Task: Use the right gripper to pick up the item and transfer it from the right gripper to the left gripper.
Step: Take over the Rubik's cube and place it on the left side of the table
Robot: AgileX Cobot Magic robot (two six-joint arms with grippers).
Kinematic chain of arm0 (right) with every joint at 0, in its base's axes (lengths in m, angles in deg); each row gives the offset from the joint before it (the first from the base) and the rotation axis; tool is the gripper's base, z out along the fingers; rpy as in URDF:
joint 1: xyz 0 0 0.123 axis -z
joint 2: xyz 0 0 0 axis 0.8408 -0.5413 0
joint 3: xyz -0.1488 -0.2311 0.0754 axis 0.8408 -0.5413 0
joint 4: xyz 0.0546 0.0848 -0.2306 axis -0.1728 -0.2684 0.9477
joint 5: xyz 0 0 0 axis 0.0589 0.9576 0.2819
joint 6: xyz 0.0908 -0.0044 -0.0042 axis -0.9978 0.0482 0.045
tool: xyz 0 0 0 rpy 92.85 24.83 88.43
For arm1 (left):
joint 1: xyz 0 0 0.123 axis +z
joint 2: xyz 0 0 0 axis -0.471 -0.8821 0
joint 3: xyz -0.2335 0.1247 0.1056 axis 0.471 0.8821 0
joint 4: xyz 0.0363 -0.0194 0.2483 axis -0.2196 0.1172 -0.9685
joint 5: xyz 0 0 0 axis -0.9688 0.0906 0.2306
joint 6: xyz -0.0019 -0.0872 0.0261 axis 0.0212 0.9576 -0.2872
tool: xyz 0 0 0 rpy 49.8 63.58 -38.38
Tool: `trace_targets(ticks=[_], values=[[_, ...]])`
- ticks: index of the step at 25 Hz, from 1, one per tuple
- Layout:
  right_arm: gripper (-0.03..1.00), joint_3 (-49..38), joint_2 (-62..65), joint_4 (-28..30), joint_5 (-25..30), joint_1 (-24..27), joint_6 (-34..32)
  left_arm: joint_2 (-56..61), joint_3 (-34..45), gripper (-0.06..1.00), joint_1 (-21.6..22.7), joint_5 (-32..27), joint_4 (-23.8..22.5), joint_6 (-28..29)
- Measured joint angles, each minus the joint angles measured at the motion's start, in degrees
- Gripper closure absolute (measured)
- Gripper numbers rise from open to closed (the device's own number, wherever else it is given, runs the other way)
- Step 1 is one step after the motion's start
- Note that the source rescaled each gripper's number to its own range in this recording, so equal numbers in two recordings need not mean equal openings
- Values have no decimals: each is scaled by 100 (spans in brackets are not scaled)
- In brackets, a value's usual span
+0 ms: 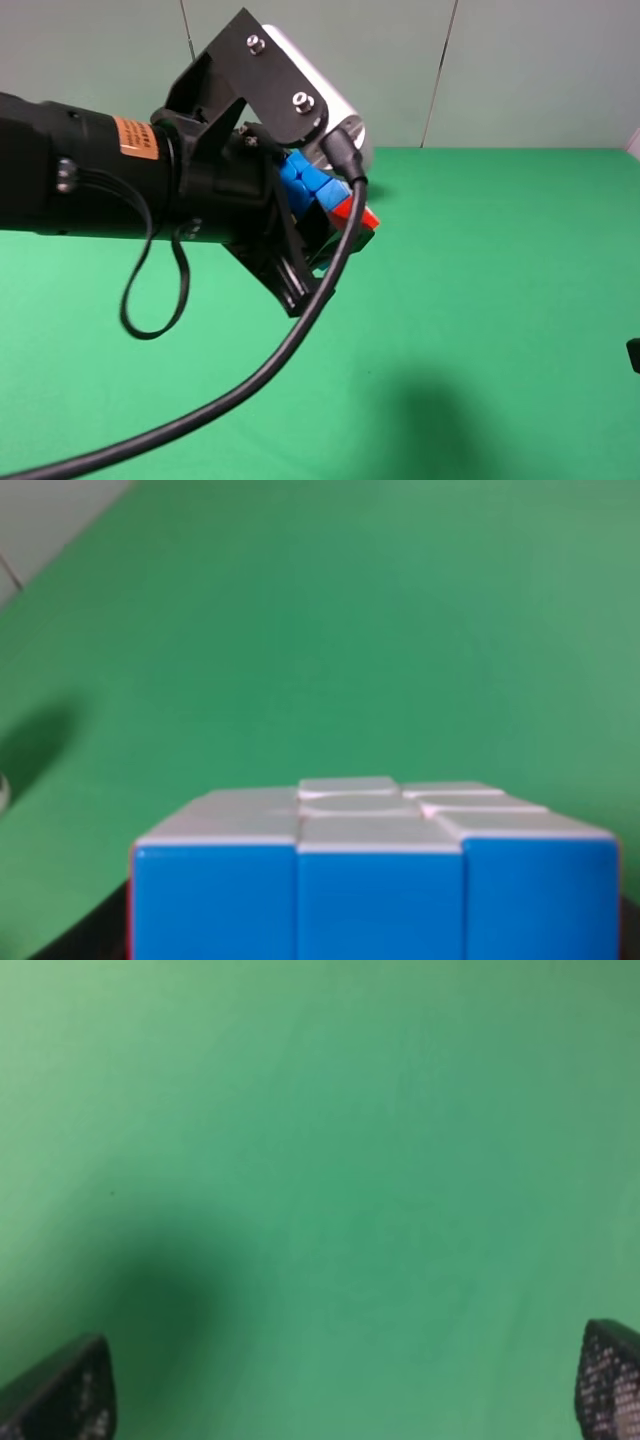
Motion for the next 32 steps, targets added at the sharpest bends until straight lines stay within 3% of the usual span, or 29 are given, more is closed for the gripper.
trace_targets(ticks=[10, 16, 24, 27, 32], values=[[-3, -179, 621, 38, 48, 0, -214, 175, 0, 92, 0, -559, 0, 674], [-3, -179, 635, 237, 50, 0, -727, 175, 0, 92, 0, -711, 0, 804], [-3, -179, 635, 232, 50, 5, -852, 175, 0, 92, 0, -731, 11, 894], [-3, -179, 680, 226, 43, 251, -857, 175, 0, 92, 0, -731, 24, 894], [-3, -185, 1349, 220, 12, 1093, -864, 175, 0, 92, 0, -733, 24, 894]])
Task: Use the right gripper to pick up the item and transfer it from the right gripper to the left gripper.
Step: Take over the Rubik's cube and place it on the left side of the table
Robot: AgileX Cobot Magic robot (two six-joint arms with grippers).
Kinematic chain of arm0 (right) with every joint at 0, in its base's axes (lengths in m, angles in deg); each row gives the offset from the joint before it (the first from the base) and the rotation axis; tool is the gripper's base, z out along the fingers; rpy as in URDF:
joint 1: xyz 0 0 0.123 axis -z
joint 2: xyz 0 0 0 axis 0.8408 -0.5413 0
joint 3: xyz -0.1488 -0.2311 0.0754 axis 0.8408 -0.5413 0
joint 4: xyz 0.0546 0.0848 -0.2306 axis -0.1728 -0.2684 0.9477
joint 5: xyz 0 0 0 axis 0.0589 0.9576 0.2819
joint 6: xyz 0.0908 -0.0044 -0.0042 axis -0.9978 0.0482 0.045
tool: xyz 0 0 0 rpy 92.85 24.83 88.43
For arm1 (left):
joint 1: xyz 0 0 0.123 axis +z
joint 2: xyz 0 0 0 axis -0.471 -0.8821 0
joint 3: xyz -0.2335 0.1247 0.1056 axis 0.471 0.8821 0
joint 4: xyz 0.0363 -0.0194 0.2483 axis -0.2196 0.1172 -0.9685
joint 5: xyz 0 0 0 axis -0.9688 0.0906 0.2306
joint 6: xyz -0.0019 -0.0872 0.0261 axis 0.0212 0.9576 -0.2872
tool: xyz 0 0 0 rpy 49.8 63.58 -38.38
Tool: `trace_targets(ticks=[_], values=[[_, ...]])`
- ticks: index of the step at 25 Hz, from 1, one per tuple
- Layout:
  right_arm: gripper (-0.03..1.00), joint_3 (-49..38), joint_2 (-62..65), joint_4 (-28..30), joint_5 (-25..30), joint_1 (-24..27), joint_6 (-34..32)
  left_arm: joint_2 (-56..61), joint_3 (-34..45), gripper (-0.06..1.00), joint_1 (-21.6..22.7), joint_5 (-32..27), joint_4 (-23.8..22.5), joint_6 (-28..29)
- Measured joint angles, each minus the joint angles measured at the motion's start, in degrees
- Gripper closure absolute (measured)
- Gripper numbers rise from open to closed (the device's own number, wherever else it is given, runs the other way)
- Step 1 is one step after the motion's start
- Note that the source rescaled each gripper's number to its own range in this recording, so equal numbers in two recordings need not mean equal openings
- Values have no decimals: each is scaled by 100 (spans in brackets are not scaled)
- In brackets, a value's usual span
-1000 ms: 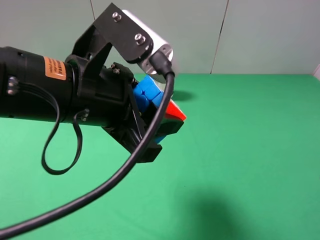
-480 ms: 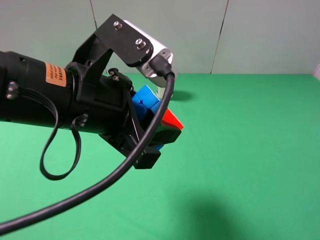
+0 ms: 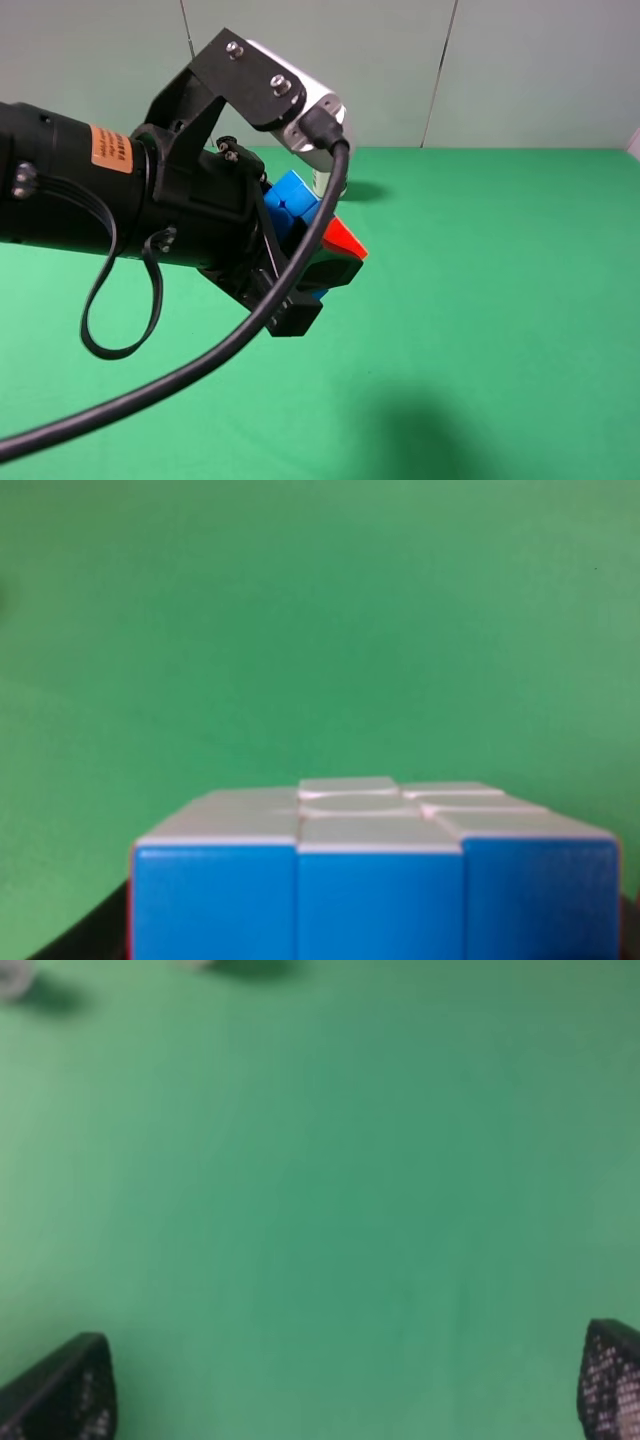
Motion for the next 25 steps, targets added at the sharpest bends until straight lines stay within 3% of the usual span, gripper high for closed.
trace_targets(ticks=[6, 25], values=[[-3, 0, 387, 0, -20, 642, -5, 0, 0, 92, 0, -39, 0, 4], [-3, 0, 394, -23, -45, 674, -5, 11, 0, 92, 0, -759, -1, 4]])
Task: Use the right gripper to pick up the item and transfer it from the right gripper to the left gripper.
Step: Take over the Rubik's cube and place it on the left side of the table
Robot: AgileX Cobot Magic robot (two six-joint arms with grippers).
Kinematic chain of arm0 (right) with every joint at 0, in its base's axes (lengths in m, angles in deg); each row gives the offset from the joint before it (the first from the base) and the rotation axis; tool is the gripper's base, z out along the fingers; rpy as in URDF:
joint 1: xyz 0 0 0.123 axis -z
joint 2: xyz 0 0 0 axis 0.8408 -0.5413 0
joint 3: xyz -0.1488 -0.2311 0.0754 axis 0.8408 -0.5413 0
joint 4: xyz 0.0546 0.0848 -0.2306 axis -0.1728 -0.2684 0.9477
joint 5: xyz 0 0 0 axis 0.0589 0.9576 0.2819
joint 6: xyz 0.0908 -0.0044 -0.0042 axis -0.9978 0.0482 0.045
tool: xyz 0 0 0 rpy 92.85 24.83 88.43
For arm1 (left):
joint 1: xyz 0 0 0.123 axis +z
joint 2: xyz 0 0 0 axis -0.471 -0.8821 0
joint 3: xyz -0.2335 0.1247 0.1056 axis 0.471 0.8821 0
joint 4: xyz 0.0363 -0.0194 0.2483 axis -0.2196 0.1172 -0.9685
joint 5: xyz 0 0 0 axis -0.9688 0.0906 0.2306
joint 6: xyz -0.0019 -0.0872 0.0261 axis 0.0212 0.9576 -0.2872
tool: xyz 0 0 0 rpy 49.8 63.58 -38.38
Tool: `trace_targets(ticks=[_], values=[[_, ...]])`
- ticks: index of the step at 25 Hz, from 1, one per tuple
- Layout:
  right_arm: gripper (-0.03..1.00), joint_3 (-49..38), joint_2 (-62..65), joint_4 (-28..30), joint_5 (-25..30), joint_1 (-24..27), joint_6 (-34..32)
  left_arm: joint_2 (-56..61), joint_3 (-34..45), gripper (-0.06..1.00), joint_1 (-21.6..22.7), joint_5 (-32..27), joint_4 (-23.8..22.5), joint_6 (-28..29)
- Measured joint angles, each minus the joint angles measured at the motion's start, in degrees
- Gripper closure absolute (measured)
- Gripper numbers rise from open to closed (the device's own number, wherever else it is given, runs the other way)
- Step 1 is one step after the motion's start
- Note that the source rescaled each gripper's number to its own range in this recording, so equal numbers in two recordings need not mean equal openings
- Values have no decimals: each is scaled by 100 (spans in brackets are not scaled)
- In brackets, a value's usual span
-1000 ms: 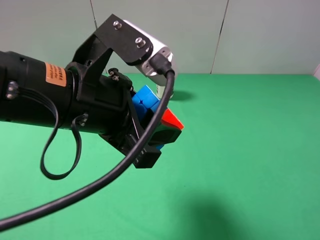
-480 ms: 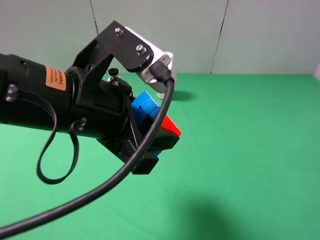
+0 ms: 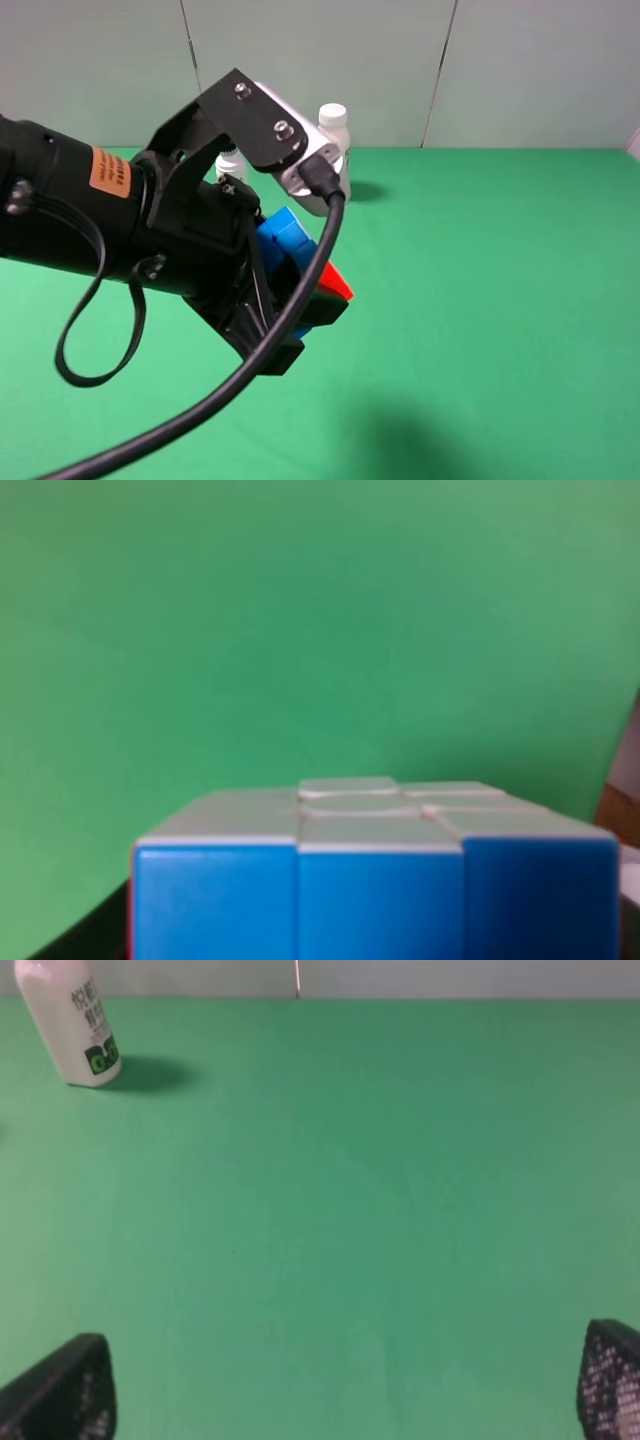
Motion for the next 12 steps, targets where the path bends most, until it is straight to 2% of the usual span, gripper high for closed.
trace_targets(ticks=[5, 12], values=[[-3, 0, 0, 0, 0, 0, 0, 225, 0, 92, 281, -349, 6, 93], [-3, 0, 0, 0, 0, 0, 0, 815, 0, 92, 1314, -1359, -152, 148]])
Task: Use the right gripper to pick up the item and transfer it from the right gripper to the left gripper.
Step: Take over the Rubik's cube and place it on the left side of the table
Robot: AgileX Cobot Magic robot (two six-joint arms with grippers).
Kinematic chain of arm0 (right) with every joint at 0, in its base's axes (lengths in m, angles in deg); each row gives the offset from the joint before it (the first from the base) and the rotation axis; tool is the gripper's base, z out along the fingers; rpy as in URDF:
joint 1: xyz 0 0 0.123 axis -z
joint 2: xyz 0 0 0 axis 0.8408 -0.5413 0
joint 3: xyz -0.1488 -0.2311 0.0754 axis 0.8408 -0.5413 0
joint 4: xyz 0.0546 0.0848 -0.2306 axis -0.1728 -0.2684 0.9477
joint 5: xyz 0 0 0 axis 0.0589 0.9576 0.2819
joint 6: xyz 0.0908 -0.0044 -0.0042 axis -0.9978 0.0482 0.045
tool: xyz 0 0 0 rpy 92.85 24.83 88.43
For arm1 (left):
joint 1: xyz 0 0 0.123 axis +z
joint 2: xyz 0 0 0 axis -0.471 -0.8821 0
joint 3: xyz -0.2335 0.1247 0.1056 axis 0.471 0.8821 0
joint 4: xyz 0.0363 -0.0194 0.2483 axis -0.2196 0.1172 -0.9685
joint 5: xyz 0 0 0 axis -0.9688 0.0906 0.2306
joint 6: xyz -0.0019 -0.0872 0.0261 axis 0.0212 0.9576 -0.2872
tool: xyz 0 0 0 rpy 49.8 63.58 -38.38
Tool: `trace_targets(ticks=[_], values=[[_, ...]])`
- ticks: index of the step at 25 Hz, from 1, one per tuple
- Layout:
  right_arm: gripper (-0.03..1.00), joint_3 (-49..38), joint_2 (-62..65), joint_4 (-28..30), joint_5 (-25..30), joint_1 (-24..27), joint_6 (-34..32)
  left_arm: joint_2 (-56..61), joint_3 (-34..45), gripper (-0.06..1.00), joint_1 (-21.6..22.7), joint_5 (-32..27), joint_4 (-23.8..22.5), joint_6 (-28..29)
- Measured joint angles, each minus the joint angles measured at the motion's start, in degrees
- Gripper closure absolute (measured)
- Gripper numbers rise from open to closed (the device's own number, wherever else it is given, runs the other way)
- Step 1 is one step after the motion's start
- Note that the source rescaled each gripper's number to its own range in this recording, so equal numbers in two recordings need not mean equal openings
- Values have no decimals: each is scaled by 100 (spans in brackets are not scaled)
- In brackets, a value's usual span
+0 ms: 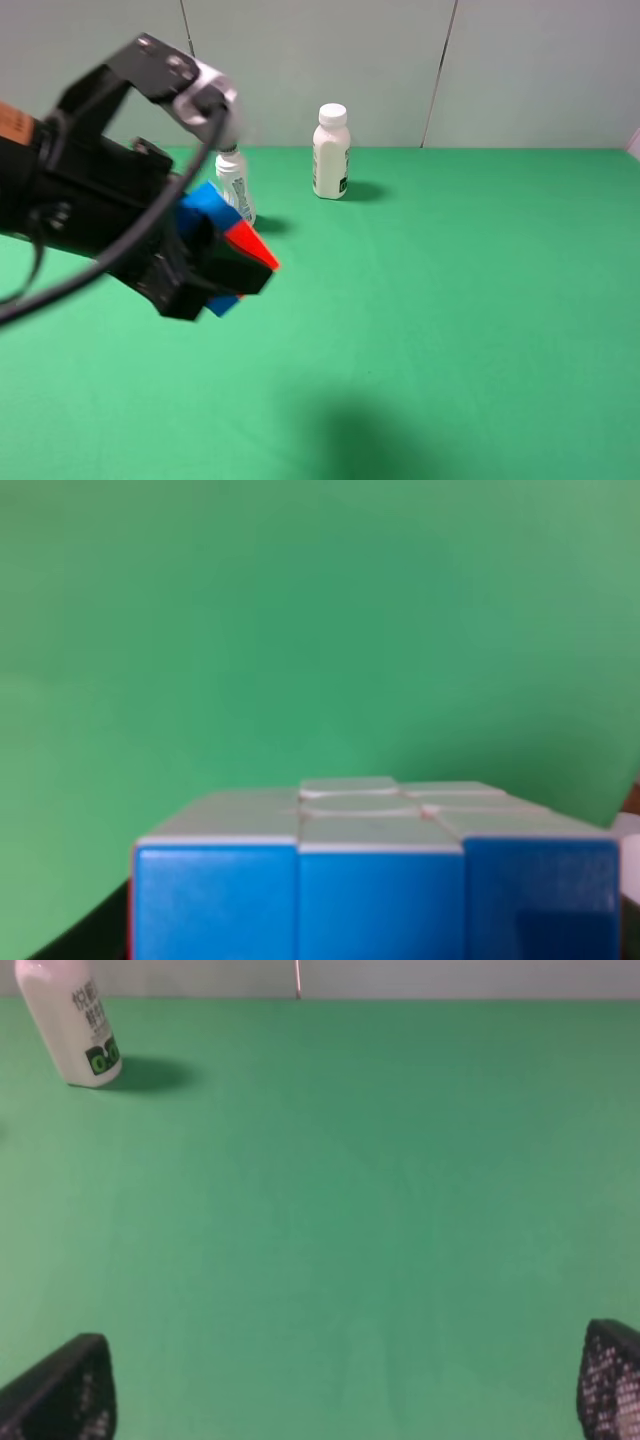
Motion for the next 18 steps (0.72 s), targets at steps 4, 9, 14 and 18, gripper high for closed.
trace_targets(ticks=[4, 9, 14, 18], values=[[-3, 0, 0, 0, 0, 0, 0, 374, 0, 92, 665, -479, -242, 0], [-3, 0, 0, 0, 0, 0, 0, 818, 0, 92, 1550, -1066, -565, 20], [-3, 0, 0, 0, 0, 0, 0, 1113, 0, 92, 2460, -1570, -823, 25], [-3, 0, 0, 0, 0, 0, 0, 1138, 0, 92, 2980, -1861, -1152, 73]])
